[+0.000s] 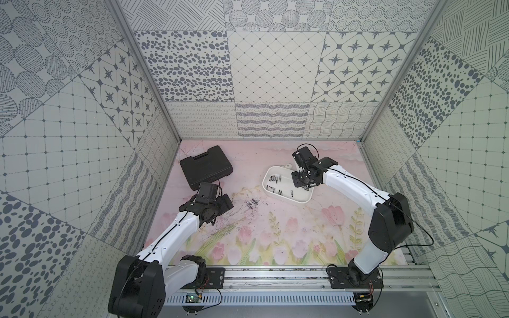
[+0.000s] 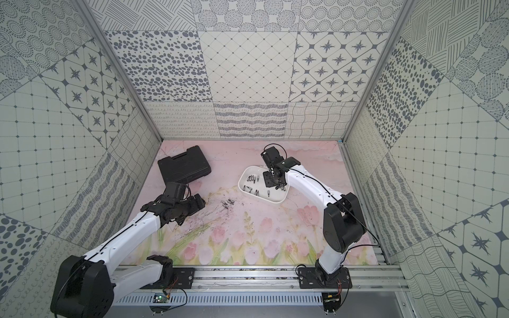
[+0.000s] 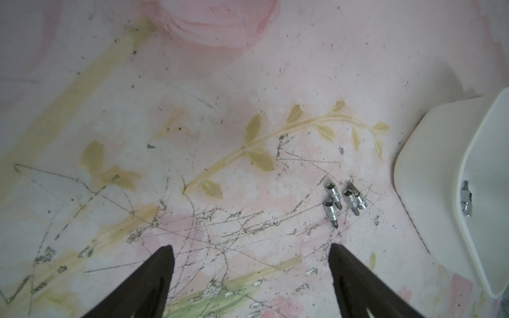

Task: Put the bit on the desktop into the storage box
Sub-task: Place the screwdriver bit in the storage box.

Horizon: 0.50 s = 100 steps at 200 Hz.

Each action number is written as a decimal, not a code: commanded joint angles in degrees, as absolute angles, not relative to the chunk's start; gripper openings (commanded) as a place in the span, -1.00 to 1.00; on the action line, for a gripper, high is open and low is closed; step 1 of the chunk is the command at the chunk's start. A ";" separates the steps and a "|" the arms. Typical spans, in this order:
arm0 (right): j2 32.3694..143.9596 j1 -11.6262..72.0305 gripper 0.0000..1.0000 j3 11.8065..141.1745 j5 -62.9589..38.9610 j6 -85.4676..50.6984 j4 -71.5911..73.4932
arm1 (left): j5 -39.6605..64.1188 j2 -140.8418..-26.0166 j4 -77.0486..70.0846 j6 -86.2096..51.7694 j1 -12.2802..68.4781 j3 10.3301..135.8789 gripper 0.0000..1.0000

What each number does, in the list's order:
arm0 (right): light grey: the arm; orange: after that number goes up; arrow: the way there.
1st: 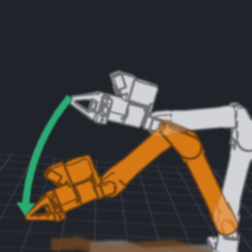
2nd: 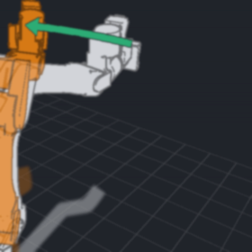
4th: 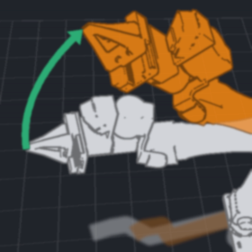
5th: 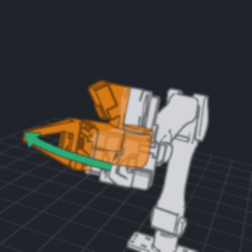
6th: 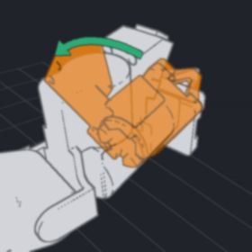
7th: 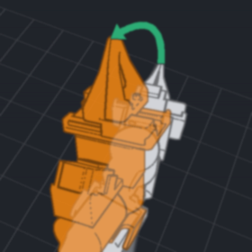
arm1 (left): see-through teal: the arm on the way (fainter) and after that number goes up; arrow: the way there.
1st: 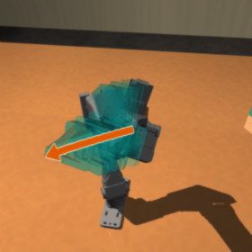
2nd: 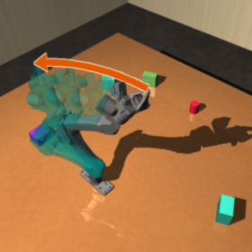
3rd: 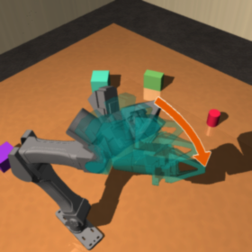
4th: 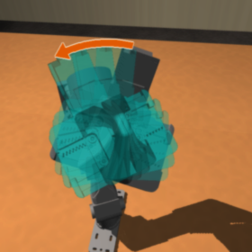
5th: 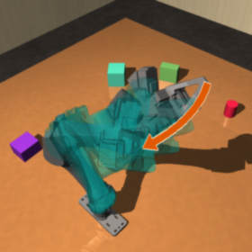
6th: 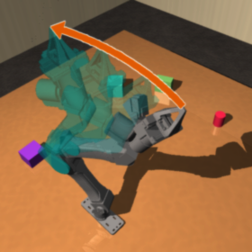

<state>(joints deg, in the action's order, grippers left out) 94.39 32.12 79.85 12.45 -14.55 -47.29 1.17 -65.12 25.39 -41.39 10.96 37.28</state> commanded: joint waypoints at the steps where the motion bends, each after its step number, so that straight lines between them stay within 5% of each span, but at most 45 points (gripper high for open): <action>1: 89.27 31.79 -0.12 77.17 16.17 -15.06 -42.88 | 2.02 -67.49 27.49 -39.40 13.07 39.02 0.82; 100: 68.07 30.86 0.53 60.05 26.69 -17.40 -28.68 | -2.64 -79.19 31.48 -36.87 24.45 49.36 0.52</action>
<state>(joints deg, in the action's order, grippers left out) 71.85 31.62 62.22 22.85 -16.62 -34.70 0.36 -75.92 28.05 -39.03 21.02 46.04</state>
